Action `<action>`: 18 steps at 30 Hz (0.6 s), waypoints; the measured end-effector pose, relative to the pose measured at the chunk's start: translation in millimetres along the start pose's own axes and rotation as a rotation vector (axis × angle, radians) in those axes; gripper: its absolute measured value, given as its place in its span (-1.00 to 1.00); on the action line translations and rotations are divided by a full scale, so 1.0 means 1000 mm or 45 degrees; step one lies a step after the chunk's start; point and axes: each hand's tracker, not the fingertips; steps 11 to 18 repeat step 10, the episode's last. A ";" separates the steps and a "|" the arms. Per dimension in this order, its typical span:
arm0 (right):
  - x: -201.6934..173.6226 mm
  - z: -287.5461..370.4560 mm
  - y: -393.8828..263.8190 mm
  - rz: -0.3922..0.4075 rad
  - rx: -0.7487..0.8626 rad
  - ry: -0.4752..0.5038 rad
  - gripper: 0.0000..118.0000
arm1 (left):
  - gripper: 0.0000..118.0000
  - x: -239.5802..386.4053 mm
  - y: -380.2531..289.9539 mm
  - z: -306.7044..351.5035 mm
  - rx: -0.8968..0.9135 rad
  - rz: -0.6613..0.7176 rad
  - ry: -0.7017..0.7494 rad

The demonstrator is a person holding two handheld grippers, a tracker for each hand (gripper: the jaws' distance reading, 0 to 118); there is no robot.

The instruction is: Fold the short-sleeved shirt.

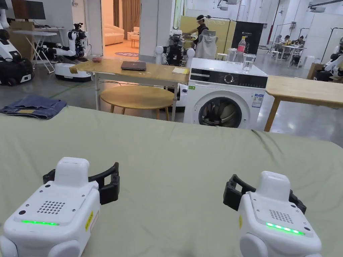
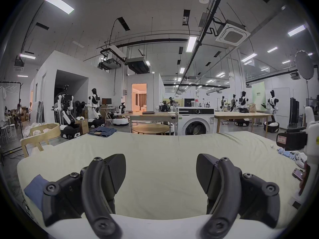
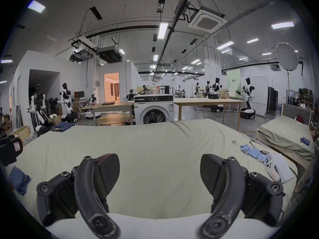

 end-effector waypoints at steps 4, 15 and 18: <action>-0.002 -0.002 -0.001 -0.007 -0.007 -0.019 0.65 | 0.44 -0.001 -0.003 0.003 -0.007 -0.013 0.003; -0.001 -0.008 -0.002 0.010 -0.060 0.007 0.65 | 0.44 -0.004 -0.005 0.004 -0.016 -0.014 -0.002; -0.001 -0.008 -0.002 0.010 -0.060 0.007 0.65 | 0.44 -0.004 -0.005 0.004 -0.016 -0.014 -0.002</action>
